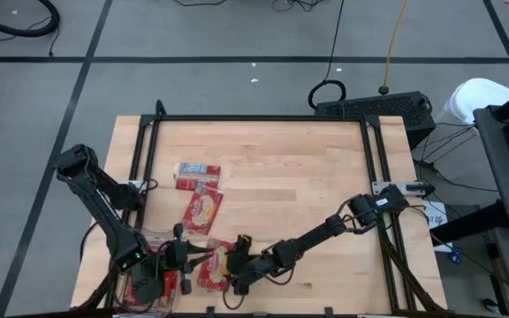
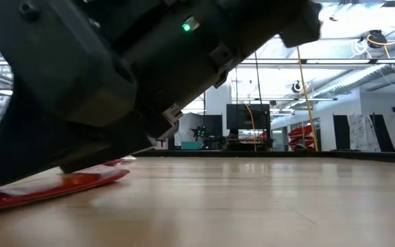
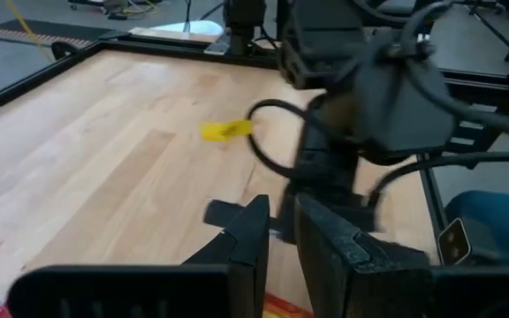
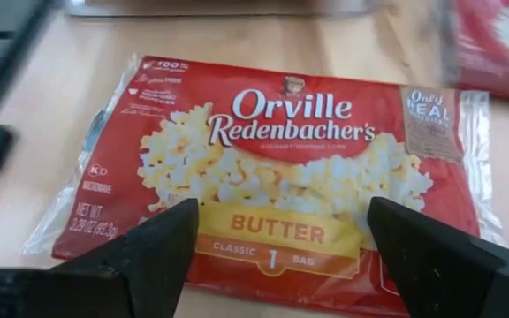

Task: Sort popcorn bags into baskets
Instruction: Put the popcorn bag into the transparent bin

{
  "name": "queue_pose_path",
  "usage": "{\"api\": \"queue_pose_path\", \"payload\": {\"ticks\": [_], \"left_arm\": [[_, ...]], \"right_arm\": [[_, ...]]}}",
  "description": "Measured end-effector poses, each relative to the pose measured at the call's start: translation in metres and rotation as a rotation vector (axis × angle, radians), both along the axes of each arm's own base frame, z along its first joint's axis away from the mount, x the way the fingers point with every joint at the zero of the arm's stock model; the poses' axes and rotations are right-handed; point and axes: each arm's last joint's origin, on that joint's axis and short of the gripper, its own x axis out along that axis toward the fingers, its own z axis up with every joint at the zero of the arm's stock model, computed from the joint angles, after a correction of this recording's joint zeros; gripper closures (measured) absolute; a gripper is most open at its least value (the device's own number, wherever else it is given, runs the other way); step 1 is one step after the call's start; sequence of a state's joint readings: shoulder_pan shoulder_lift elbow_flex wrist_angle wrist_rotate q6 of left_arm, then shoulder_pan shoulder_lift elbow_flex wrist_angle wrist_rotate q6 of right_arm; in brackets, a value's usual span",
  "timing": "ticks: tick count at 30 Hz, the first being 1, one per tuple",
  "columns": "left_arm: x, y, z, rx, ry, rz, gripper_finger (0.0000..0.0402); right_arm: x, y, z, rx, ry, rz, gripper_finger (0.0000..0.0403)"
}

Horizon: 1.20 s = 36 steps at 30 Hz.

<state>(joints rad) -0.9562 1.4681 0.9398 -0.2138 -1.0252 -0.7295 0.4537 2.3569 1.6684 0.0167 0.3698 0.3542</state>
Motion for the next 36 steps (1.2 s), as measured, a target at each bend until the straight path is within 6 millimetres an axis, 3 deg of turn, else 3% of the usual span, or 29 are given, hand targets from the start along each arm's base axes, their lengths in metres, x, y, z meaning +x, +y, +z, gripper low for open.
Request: {"api": "queue_pose_path", "payload": {"ticks": [6,11,18,21,23,26,30,36], "left_arm": [[0.000,0.000,0.000,-0.012,-0.002,0.004,0.0339],[-0.001,-0.001,0.000,-0.044,-0.001,0.001,0.0339],[-0.002,-0.002,0.000,-0.082,-0.012,0.009,0.0339],[-0.001,-0.002,0.001,-0.099,-0.017,0.014,0.0339],[-0.001,-0.003,0.002,-0.104,-0.024,0.011,0.0339],[0.000,-0.004,0.003,-0.098,-0.035,0.001,0.0339],[0.002,-0.004,0.004,-0.092,-0.038,0.002,0.0339],[0.002,-0.003,0.004,-0.088,-0.037,0.004,0.0339]], "right_arm": [[-0.005,-0.014,-0.005,0.006,0.129,-0.089,0.0079],[-0.025,-0.010,0.013,0.076,0.266,-0.130,0.0080],[-0.062,0.018,0.059,0.040,0.273,-0.117,0.0081],[-0.074,0.021,0.091,-0.036,0.182,-0.147,0.0081],[-0.080,0.017,0.102,-0.101,0.124,-0.173,0.0081],[-0.081,0.008,0.099,-0.137,0.090,-0.192,0.0081],[-0.067,-0.009,0.084,-0.039,0.018,-0.179,0.0081],[-0.056,-0.037,0.032,0.120,-0.051,-0.122,0.0085]]}}
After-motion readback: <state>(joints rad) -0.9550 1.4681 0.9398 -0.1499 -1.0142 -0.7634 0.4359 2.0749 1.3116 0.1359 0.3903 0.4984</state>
